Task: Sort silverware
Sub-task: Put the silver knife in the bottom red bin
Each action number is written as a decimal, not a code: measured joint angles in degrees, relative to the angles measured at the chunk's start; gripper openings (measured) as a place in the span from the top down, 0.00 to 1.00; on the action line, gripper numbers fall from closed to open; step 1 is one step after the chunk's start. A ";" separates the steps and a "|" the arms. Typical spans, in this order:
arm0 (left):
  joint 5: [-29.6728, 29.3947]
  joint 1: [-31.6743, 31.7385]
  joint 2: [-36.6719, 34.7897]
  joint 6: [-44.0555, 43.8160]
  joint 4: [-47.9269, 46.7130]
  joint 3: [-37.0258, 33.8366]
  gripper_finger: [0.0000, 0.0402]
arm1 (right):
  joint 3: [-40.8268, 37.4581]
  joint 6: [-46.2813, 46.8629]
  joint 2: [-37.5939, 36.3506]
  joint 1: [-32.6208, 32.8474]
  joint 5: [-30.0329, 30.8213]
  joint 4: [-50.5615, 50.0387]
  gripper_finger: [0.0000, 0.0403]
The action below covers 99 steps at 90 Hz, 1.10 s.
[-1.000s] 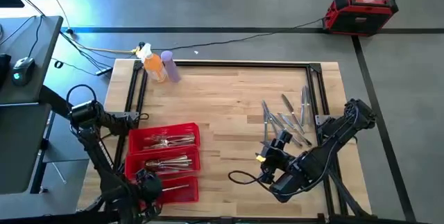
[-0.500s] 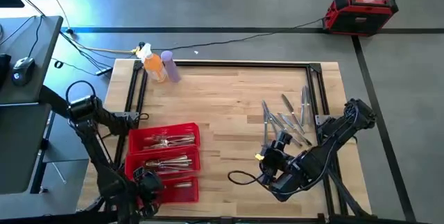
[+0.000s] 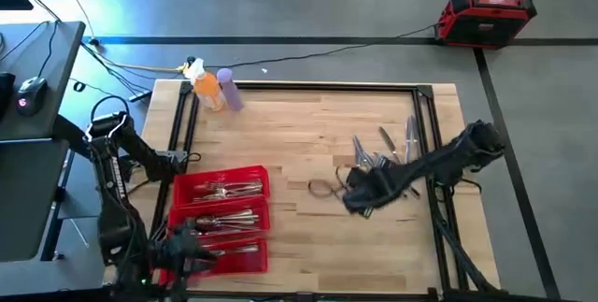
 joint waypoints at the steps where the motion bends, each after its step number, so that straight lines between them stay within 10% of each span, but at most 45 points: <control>1: -0.14 0.00 0.06 0.52 0.61 -0.07 0.89 | -0.81 -0.29 -0.39 -0.76 -0.35 0.67 0.59; 53: 0.01 0.48 7.66 4.37 3.19 -0.29 0.90 | -31.19 -2.32 -16.96 -25.76 -12.62 13.53 0.59; 99: -0.14 0.48 7.75 4.44 3.12 -0.29 0.90 | -35.37 -4.01 -16.74 -21.57 -16.21 31.27 0.44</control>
